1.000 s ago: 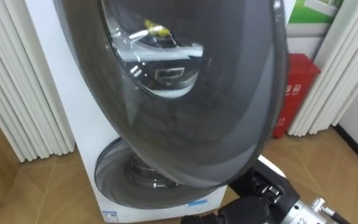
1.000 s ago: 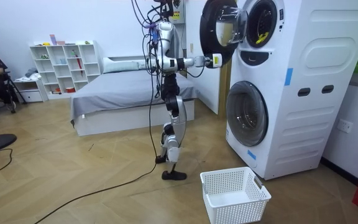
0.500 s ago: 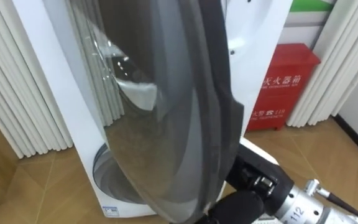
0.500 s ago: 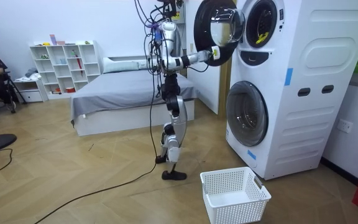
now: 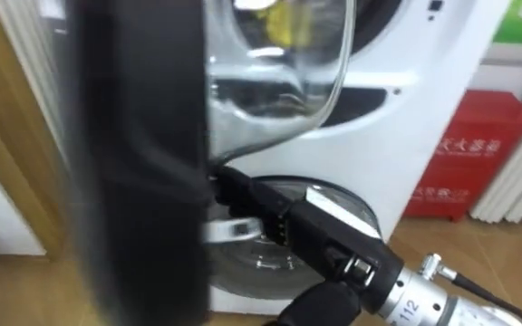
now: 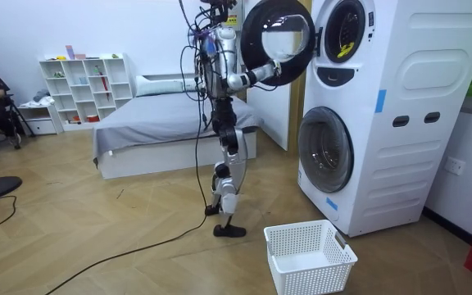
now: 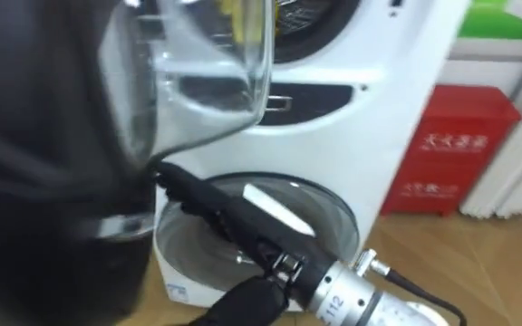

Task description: Pick clothes from washing machine

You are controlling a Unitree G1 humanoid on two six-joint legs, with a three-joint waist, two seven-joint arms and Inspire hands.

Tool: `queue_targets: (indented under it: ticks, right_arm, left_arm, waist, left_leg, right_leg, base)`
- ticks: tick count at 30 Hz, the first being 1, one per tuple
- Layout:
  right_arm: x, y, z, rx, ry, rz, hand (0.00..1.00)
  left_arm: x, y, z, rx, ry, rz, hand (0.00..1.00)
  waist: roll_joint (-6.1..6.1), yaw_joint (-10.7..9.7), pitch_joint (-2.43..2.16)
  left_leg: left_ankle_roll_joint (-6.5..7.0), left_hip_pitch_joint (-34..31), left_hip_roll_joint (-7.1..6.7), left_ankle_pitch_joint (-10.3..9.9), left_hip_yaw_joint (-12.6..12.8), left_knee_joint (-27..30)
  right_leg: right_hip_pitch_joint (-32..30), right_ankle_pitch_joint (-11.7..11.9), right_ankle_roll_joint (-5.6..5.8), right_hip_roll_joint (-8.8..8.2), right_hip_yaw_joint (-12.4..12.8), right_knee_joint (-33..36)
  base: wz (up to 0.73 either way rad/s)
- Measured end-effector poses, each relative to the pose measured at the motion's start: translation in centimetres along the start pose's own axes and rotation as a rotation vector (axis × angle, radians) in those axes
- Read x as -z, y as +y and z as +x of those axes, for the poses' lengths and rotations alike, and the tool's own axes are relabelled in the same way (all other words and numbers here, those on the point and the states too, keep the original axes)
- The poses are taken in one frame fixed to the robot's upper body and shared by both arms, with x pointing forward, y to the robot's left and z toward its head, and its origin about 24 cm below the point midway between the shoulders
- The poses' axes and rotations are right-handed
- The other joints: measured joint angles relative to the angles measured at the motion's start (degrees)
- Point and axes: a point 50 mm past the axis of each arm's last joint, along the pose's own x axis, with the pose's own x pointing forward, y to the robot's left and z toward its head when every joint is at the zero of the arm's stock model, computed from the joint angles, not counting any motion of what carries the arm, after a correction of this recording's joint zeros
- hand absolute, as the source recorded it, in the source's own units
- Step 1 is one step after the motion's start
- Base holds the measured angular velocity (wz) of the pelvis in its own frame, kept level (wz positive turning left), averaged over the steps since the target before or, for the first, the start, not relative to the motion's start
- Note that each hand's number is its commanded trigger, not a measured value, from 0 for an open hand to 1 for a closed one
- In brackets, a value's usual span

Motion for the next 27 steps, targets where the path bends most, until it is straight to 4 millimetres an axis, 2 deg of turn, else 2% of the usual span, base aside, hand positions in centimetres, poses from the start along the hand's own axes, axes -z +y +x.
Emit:
queue_targets:
  ticks: [2, 6, 10, 14, 17, 27]
  right_arm:
    - [-0.2, 0.3, 0.5, -0.034, -0.011, -0.003, 0.00]
    - [-0.8, 0.9, 1.6, -0.090, -0.053, -0.007, 0.00]
    - [-1.3, 1.5, 2.5, -0.152, -0.080, -0.015, 0.00]
    - [-1.5, 2.4, 3.2, -0.211, -0.095, -0.013, 0.00]
    - [-1.5, 2.3, 3.4, -0.225, -0.095, -0.018, 0.00]
    - [-1.5, 2.8, 3.8, -0.223, -0.102, -0.001, 0.00]
  left_arm:
    - [0.4, -0.1, -0.1, -0.002, 0.006, -0.024, 0.00]
    - [0.7, -0.3, -0.1, 0.002, 0.015, -0.043, 0.00]
    - [1.3, -0.5, -0.2, 0.005, 0.031, -0.044, 0.00]
    - [1.0, -1.4, 0.0, 0.028, 0.032, -0.054, 0.00]
    - [0.4, -1.7, 0.1, 0.038, 0.024, -0.055, 0.00]
    - [0.9, -1.7, 0.0, 0.038, 0.036, -0.057, 0.00]
  waist:
    - [-0.01, 2.21, 0.04]
    - [0.07, 3.94, 0.10]
    - [0.07, 5.42, 0.18]
    - [0.82, 6.63, 0.67]
    - [1.08, 6.97, 0.85]
    - [0.80, 7.16, 1.00]
  left_leg:
    - [0.00, 0.13, -0.17, 0.00, -0.63, 0.16]
    - [0.08, -0.02, -0.89, 0.04, -2.87, 0.17]
    - [0.10, -1.11, -1.05, 0.04, -3.34, 0.36]
    - [0.11, -1.43, -1.06, 0.05, -3.86, 0.29]
    - [0.11, -1.68, -1.02, 0.05, -4.14, 0.20]
    - [0.12, -1.12, -0.97, 0.06, -4.02, -0.19]
  right_leg:
    - [0.73, -0.05, 0.09, -0.08, -0.34, -0.35]
    - [1.79, -0.71, 0.61, -0.62, -1.96, -0.98]
    - [1.23, -0.84, 0.72, -0.92, -2.95, -0.98]
    - [1.08, -0.84, 0.72, -0.89, -2.99, -0.94]
    - [0.93, -0.84, 0.72, -0.82, -2.99, -0.94]
    - [1.14, -0.84, 0.72, -0.84, -2.85, -0.70]
  base:
    - [0.24]
    - [0.29]
    - [0.13]
    - [0.09]
    - [0.03]
    - [0.00]
